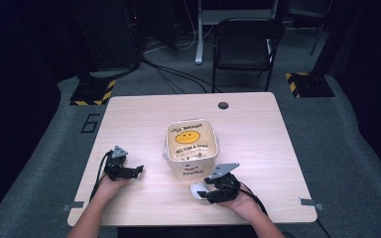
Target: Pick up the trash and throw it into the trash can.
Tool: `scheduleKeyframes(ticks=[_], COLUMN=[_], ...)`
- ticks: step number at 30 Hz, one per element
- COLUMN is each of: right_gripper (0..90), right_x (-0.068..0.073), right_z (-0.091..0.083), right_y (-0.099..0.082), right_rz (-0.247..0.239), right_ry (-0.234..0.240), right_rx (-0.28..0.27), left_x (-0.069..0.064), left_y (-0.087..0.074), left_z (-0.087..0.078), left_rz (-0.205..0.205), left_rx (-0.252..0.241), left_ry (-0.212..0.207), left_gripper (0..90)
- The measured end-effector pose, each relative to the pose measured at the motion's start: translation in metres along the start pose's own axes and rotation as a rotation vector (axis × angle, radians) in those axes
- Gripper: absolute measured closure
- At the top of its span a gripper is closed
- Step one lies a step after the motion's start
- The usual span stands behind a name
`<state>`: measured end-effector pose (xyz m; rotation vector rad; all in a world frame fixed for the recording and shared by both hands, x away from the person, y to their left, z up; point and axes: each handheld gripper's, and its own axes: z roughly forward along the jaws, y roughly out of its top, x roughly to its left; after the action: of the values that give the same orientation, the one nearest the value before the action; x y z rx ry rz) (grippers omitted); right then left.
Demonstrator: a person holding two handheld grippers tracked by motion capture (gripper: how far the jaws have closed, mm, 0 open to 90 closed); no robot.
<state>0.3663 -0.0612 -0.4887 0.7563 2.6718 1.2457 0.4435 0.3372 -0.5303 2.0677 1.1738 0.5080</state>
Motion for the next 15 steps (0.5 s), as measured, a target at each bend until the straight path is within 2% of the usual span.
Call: scheduleKeyframes(ticks=[3,12,15], right_gripper=[39.6,37.2,37.9], right_x=[0.001,0.001,0.001], right_z=[0.004,0.010,0.014], right_y=[0.000,0.001,0.001], right_rz=[-0.018,-0.002,-0.032], right_ry=[-0.010,-0.024,-0.020], right_rx=[0.009,0.025,0.049], left_x=[0.000,-0.001,-0.001], left_y=[0.001,0.001,0.000], left_z=[0.001,0.001,0.001], left_rz=[-0.007,-0.015,-0.007], left_rx=[0.001,0.001,-0.001], left_ry=[0.001,0.001,-0.003], left_gripper=[5.9,5.9,5.9])
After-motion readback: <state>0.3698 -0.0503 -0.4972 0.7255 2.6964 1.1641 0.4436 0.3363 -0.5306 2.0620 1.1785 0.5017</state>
